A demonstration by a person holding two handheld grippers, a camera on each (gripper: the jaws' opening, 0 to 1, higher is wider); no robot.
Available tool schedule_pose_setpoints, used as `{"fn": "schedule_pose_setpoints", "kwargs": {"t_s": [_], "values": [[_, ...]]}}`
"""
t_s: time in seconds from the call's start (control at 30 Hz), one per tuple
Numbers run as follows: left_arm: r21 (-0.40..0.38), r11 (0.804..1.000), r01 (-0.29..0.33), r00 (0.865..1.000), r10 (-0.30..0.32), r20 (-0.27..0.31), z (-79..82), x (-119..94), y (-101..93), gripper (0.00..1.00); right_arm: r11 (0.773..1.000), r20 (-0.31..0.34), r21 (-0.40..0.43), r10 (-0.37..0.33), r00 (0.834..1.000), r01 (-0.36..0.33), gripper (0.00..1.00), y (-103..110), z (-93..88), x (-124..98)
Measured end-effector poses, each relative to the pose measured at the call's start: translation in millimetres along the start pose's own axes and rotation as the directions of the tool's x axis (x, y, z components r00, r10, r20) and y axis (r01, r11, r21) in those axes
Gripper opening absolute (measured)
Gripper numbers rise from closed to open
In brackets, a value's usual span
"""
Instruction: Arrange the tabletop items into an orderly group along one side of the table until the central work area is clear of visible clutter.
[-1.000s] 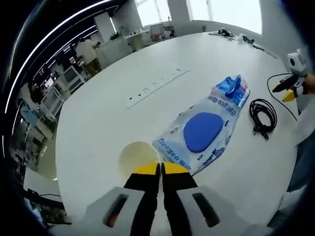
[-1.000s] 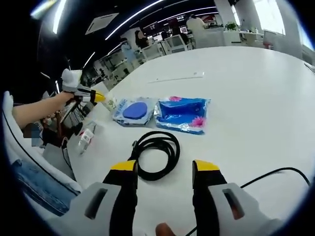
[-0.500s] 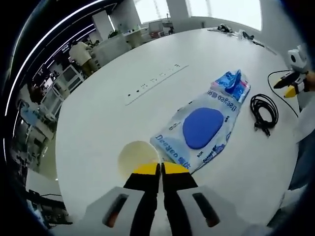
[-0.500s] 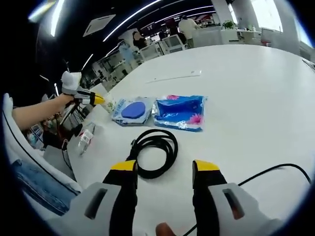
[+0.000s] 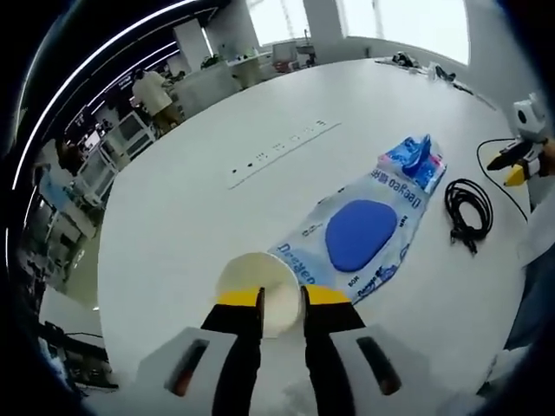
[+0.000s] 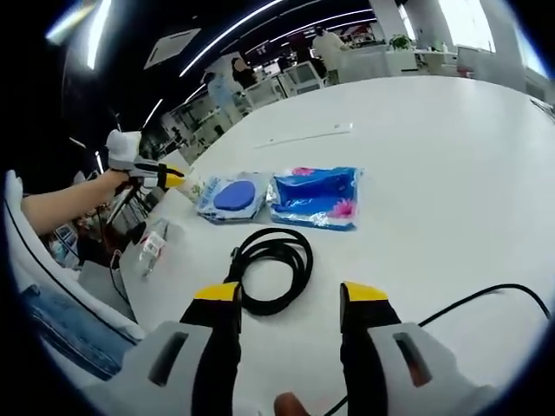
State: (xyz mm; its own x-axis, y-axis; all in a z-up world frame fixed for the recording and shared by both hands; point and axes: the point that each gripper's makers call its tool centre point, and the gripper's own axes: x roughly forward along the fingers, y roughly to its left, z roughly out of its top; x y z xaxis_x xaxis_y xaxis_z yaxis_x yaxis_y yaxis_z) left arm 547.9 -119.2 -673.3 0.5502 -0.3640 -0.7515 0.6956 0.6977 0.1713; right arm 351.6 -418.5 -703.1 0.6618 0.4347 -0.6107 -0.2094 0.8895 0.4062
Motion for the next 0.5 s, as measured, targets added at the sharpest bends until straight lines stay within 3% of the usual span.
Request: {"fn": "schedule_pose_setpoints", "kwargs": {"t_s": [0.17, 0.27, 0.37, 0.43, 0.5], "values": [[-0.036, 0.999, -0.03, 0.999, 0.031, 0.016, 0.5, -3, 5.2, 0.34, 1.0, 0.007, 0.013, -0.001, 1.0, 0.001, 0.45, -1, -0.1, -1], [-0.082, 0.995, -0.063, 0.995, 0.069, 0.068, 6.7, -8, 11.2, 0.46, 1.0, 0.01, 0.017, -0.003, 1.0, 0.003, 0.45, -1, 0.4, -2], [-0.181, 0.979, -0.09, 0.988, 0.111, 0.11, 11.2, -12, 17.8, 0.65, 1.0, 0.014, 0.017, -0.003, 1.0, 0.003, 0.46, -1, 0.4, -2], [-0.261, 0.961, -0.094, 0.981, 0.134, 0.141, 13.9, -15, 22.3, 0.85, 1.0, 0.012, 0.017, -0.003, 1.0, 0.002, 0.46, -1, -0.7, -3], [-0.303, 0.948, -0.096, 0.973, 0.154, 0.171, 16.1, -18, 26.3, 1.0, 1.0, 0.01, 0.017, -0.002, 1.0, 0.001, 0.47, -1, -2.1, -3]]}}
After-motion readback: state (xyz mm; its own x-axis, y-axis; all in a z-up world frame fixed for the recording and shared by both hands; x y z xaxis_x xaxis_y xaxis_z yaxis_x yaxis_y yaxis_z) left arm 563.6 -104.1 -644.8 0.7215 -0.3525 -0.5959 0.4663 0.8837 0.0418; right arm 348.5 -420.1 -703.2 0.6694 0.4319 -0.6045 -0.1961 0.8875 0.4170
